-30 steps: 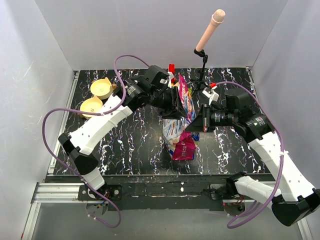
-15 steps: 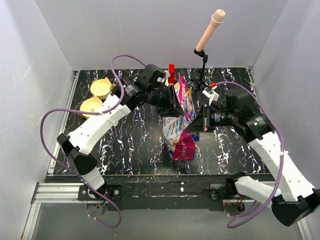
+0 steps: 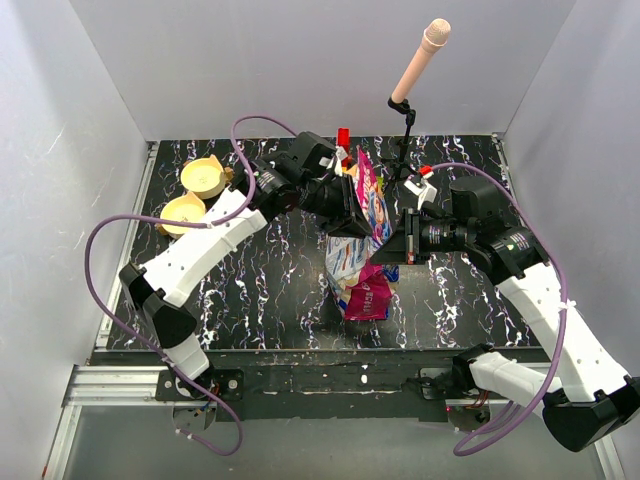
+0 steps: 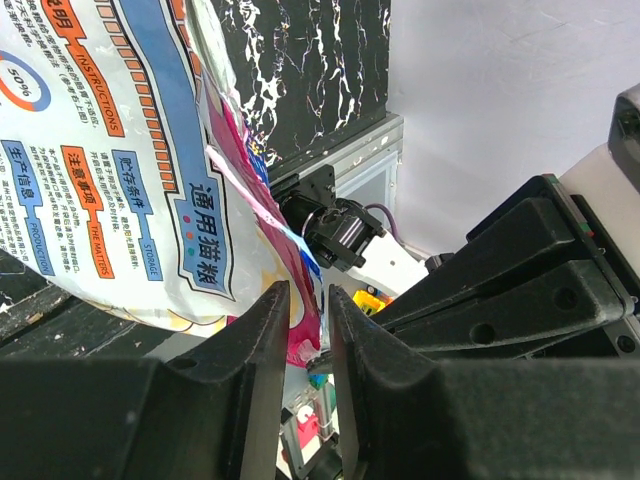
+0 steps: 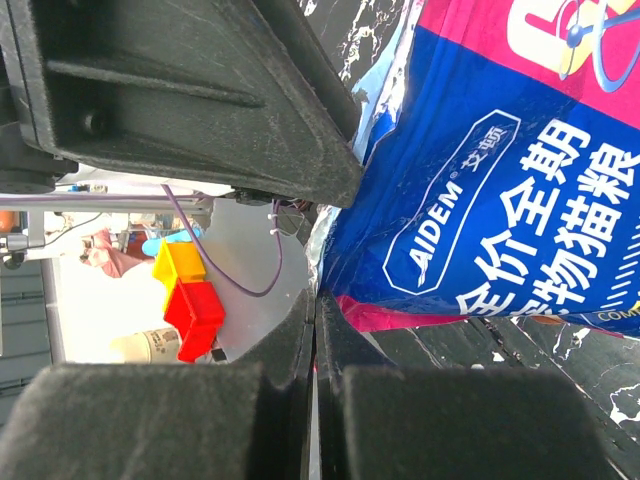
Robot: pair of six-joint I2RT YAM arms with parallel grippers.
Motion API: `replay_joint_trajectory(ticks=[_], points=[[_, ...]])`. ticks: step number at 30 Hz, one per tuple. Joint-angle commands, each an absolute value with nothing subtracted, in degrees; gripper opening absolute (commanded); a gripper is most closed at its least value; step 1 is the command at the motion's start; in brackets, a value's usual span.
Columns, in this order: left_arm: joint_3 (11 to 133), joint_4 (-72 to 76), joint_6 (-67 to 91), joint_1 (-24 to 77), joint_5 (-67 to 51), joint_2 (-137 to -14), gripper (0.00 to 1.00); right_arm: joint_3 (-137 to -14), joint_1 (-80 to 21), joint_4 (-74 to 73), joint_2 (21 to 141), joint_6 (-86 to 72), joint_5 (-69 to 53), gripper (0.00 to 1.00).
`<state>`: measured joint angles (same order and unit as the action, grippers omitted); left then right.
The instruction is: Serve the pet food
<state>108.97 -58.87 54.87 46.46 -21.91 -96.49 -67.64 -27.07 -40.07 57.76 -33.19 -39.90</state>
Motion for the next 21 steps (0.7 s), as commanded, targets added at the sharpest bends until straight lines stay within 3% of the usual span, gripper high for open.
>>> replay_joint_trajectory(ticks=[1, 8, 11, 21], points=[[109.2, -58.5, 54.9, 46.1, -23.3, -96.6, 0.21, -68.2, -26.9, -37.0, 57.7, -32.6, -40.8, 0.01], [109.7, -58.7, 54.6, 46.1, -23.6, -97.2, 0.11, -68.3, -26.9, -37.4, 57.7, -32.6, -40.2, 0.01], [110.3, -60.8, 54.1, 46.1, -21.5, -96.7, 0.0, -68.9, -26.9, -40.2, 57.4, -32.3, -37.1, 0.01], [105.7, -55.7, 54.2, 46.1, -16.7, -91.4, 0.0, -62.2, -24.2, -44.1, 52.5, -32.2, -32.5, 0.01]])
